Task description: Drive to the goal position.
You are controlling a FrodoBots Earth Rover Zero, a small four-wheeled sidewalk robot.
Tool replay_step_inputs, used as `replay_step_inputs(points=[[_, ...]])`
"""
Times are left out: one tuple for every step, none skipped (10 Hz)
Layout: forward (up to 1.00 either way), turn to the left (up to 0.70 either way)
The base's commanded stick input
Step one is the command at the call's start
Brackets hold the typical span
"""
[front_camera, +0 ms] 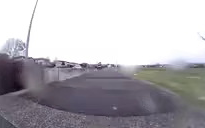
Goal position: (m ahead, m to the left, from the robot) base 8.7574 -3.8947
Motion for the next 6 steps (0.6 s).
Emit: replay_step_inputs(points=[[1.0,0.0],[1.0,0.0],[1.0,0.0],[1.0,0.0],[1.0,0.0],[1.0,0.0]])
